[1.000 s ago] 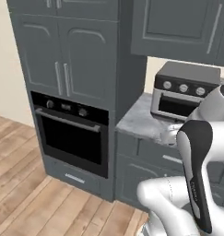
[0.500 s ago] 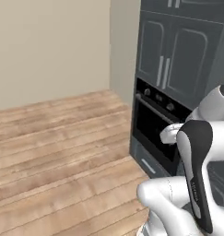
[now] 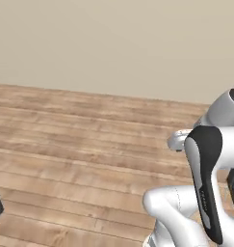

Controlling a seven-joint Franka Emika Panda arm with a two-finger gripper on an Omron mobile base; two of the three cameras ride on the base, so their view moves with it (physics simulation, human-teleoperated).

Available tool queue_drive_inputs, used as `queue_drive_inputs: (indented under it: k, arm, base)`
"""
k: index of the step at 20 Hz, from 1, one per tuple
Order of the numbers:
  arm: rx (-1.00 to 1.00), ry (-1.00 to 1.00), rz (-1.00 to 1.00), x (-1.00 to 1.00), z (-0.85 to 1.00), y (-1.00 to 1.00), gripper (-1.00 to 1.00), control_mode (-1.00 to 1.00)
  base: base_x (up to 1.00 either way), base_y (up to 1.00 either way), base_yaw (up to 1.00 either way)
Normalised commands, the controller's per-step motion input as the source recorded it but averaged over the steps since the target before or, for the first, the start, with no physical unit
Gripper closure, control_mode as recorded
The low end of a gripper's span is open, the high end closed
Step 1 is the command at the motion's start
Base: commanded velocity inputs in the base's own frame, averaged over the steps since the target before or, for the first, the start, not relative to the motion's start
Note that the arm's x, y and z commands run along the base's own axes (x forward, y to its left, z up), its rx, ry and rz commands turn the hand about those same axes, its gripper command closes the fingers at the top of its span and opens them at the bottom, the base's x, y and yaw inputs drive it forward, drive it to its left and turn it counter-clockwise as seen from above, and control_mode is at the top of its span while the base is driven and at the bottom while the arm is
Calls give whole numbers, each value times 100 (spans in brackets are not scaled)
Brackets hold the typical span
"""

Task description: Navigate to the fridge.

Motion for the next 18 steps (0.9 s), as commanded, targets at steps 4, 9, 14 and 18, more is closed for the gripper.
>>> queue_drive_inputs:
  k: [4, 9, 14, 18]
  arm:
    - [0, 0, 0, 0, 0, 0, -100, 100]
    - [0, 0, 0, 0, 0, 0, -100, 100]
    - [0, 0, 0, 0, 0, 0, -100, 100]
    - [0, 0, 0, 0, 0, 0, -100, 100]
  base:
    - [0, -8, 100]
    - [0, -17, 99]
    - [0, -13, 100]
    - [1, -15, 97]
